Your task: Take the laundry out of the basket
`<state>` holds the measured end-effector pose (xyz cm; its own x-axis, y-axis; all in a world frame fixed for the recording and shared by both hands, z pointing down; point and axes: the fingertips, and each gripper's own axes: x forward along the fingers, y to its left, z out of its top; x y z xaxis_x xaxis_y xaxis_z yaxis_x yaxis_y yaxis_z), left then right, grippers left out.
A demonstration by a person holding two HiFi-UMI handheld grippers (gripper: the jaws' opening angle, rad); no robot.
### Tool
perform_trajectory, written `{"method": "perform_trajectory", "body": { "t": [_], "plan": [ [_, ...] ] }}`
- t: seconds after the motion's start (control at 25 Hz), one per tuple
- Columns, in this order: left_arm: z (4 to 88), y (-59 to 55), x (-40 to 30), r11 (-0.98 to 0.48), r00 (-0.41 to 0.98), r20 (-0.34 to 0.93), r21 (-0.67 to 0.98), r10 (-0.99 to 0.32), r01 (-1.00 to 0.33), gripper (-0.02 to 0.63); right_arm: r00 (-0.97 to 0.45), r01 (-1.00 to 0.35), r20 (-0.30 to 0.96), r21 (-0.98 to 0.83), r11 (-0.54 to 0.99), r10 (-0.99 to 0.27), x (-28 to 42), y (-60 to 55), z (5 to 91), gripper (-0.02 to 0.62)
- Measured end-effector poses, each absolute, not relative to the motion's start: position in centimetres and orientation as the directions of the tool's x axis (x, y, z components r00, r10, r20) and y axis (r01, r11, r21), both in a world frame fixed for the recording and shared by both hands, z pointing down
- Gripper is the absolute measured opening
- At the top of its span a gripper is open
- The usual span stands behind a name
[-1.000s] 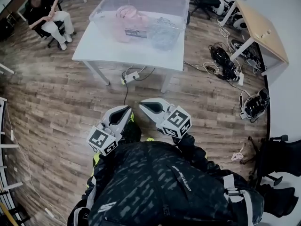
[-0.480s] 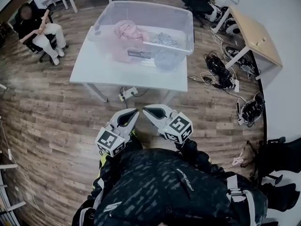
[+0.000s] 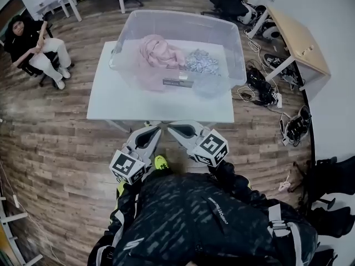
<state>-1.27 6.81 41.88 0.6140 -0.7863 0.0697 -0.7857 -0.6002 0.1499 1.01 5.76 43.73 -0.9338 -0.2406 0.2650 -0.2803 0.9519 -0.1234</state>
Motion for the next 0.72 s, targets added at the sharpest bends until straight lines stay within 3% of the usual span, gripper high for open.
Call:
{"method": "perform_trajectory", "body": {
  "t": [0.72],
  "plan": [
    [39.2, -2.9, -10.1, -0.674, 0.674, 0.050, 0.035, -0.737, -0.738, 0.011, -0.923, -0.297, 0.269, -0.041, 0.954, -0.275, -7.9, -3.7, 42.2, -0.002]
  ]
}}
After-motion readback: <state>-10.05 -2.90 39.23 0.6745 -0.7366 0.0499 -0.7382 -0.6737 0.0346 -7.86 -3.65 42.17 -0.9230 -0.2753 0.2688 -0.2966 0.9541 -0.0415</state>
